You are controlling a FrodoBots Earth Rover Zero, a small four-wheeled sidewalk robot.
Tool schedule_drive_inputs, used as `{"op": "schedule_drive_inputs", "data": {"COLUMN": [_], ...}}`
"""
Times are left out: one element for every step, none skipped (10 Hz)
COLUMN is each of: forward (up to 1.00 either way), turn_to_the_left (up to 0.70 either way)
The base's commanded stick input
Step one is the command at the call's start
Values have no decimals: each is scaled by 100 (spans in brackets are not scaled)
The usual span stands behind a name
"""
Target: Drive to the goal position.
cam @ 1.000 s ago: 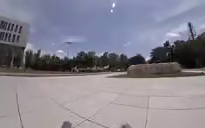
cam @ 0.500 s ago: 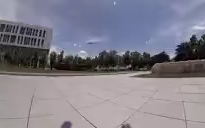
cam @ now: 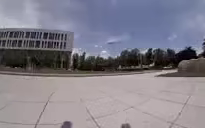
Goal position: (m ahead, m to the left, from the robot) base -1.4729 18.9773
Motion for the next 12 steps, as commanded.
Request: {"op": "schedule_drive_inputs", "data": {"forward": [70, 70, 70, 70, 70, 70, 70, 70, 70, 70, 70, 70], "turn_to_the_left": [35, 35, 35, 35, 18, 6, 2, 0, 0, 0, 0, 0]}}
